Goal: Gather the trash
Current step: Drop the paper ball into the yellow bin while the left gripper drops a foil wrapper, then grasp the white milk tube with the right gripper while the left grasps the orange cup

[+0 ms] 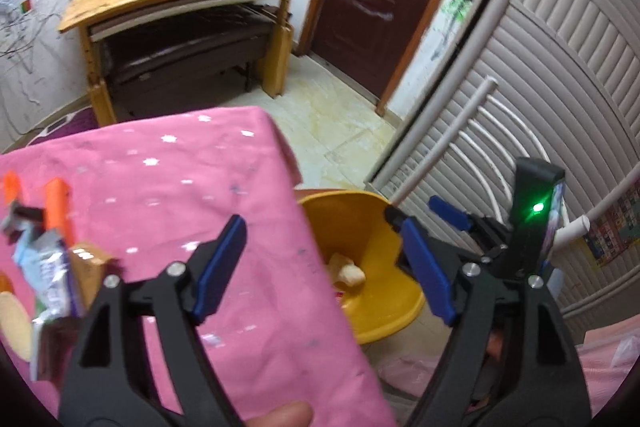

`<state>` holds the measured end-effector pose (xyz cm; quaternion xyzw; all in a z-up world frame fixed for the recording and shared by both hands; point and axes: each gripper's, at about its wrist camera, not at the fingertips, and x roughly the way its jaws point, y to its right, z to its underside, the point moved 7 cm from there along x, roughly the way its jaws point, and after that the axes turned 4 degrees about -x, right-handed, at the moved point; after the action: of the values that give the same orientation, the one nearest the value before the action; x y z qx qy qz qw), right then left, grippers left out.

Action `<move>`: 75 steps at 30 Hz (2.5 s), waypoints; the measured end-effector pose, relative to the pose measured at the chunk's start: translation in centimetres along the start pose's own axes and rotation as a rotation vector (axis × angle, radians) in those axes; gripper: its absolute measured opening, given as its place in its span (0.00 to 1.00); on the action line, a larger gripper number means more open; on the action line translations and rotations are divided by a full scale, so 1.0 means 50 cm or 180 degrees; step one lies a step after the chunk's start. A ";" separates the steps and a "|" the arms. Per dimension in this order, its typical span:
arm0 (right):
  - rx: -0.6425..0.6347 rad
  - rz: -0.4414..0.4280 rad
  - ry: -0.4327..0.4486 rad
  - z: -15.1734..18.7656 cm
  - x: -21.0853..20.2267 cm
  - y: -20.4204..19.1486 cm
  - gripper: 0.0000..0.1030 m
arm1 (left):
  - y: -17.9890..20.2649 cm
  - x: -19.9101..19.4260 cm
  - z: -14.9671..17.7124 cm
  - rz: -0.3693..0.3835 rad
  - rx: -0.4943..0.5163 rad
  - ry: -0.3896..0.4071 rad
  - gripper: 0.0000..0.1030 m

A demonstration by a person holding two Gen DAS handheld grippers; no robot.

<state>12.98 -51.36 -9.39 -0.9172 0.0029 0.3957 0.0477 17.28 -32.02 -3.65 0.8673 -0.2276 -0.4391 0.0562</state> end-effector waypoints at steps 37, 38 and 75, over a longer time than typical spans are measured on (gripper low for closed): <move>-0.1666 -0.1440 0.0234 0.006 -0.062 -0.646 0.61 | -0.610 -0.249 0.099 -0.1187 -0.1248 0.0150 0.86; -0.1694 -0.1418 0.0224 0.005 -0.057 -0.652 0.61 | -0.618 -0.242 0.104 -0.1174 -0.1288 0.0113 0.86; -0.1461 -0.1332 0.0309 -0.032 -0.049 -0.620 0.32 | -0.618 -0.214 0.083 -0.1223 -0.1405 0.0136 0.39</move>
<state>13.80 -20.74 -3.88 -0.9025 -0.2730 0.3234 -0.0803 19.21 0.69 -7.48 0.8704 0.0431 -0.4623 0.1642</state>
